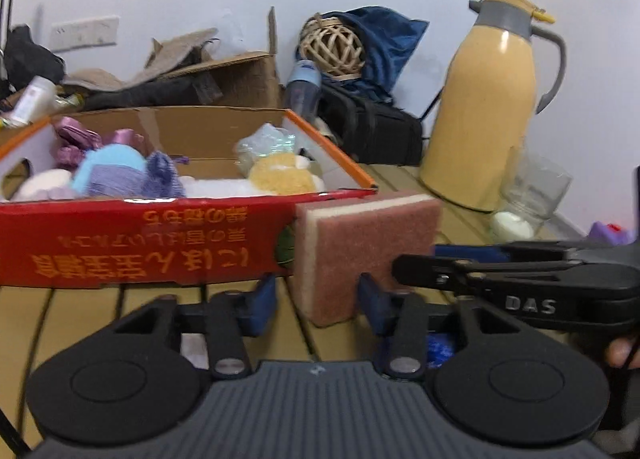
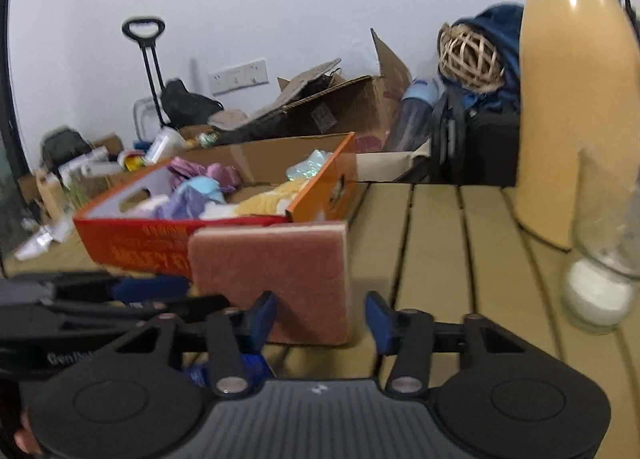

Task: Organize soft objects
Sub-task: 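Grasp the pink-brown sponge with both grippers, then lower the held sponge into the cardboard box and open both grippers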

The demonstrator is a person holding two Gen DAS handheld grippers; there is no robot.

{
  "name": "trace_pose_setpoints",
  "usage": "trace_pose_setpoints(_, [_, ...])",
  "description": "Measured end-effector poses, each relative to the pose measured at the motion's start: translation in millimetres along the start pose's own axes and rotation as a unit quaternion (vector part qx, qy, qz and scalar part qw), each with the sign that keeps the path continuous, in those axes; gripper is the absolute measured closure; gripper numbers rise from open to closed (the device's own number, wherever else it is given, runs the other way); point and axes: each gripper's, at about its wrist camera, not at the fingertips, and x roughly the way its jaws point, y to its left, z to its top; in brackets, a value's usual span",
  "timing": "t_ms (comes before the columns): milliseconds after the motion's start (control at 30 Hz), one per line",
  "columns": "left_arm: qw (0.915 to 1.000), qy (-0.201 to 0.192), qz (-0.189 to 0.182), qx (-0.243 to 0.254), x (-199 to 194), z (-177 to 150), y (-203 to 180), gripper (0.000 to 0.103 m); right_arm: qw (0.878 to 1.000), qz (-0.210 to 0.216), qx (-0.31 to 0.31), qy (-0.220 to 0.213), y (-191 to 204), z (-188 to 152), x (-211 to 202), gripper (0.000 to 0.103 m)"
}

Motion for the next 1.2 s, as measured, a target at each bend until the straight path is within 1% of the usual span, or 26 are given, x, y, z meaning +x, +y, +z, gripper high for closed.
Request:
trace_pose_setpoints(67, [0.9999,-0.012,-0.003,0.003,-2,1,-1,0.068,1.000,-0.003,-0.010,-0.007,4,0,2,0.070])
trace_pose_setpoints(100, [0.9997,-0.021,-0.001,0.009,-6,2,-2,0.070,1.000,-0.007,-0.013,-0.010,7,0,1,0.073])
trace_pose_setpoints(167, [0.9996,-0.028,0.004,0.007,-15,5,-1,0.073,1.000,-0.008,0.001,-0.016,10,3,-8,0.081])
trace_pose_setpoints(200, [0.9995,-0.031,0.003,0.003,-24,8,-1,0.073,1.000,-0.006,0.007,-0.020,14,6,-16,0.082])
trace_pose_setpoints(267, [0.9987,-0.050,-0.005,-0.002,-52,13,-1,0.073,0.999,0.005,0.006,-0.043,28,8,-43,0.083])
trace_pose_setpoints(333, [0.9981,-0.061,-0.013,-0.006,-86,15,1,0.073,0.998,0.023,0.020,-0.059,43,10,-69,0.084])
trace_pose_setpoints(400, [0.9981,-0.058,-0.019,-0.012,-116,12,5,0.074,0.996,0.046,0.040,-0.069,58,8,-92,0.085])
trace_pose_setpoints(500, [0.9983,-0.050,-0.025,-0.017,-164,-5,12,0.074,0.995,0.064,0.057,-0.059,88,-5,-120,0.085])
trace_pose_setpoints(567, [0.9989,-0.027,-0.028,-0.028,-186,-23,17,0.074,0.995,0.063,0.076,-0.032,106,-18,-130,0.085])
trace_pose_setpoints(633, [0.9984,0.003,-0.029,-0.049,-201,-43,22,0.074,0.993,0.061,0.103,-0.004,116,-34,-132,0.085])
trace_pose_setpoints(733, [0.9954,0.040,-0.036,-0.079,-213,-72,31,0.074,0.988,0.059,0.136,0.035,124,-61,-131,0.085])
trace_pose_setpoints(800, [0.9920,0.060,-0.039,-0.104,-214,-84,41,0.074,0.985,0.055,0.156,0.056,130,-78,-129,0.085])
trace_pose_setpoints(867, [0.9888,0.072,-0.042,-0.124,-210,-89,48,0.074,0.985,0.041,0.156,0.066,134,-89,-126,0.083])
trace_pose_setpoints(900, [0.9888,0.071,-0.040,-0.125,-209,-90,49,0.074,0.985,0.032,0.155,0.062,137,-92,-126,0.083])
trace_pose_setpoints(967, [0.9912,0.059,-0.031,-0.114,-206,-89,48,0.071,0.988,0.018,0.148,0.047,141,-94,-126,0.081])
trace_pose_setpoints(1033, [0.9929,0.047,-0.023,-0.107,-205,-86,46,0.066,0.990,0.000,0.133,0.036,145,-93,-127,0.070])
trace_pose_setpoints(1067, [0.9935,0.040,-0.025,-0.103,-205,-86,46,0.059,0.992,-0.003,0.126,0.030,146,-93,-126,0.067])
trace_pose_setpoints(1100, [0.9939,0.037,-0.024,-0.101,-204,-85,46,0.058,0.992,-0.002,0.123,0.027,145,-94,-126,0.065])
trace_pose_setpoints(1200, [0.9944,0.036,-0.010,-0.099,-196,-87,47,0.058,0.991,0.005,0.130,0.027,139,-92,-118,0.064])
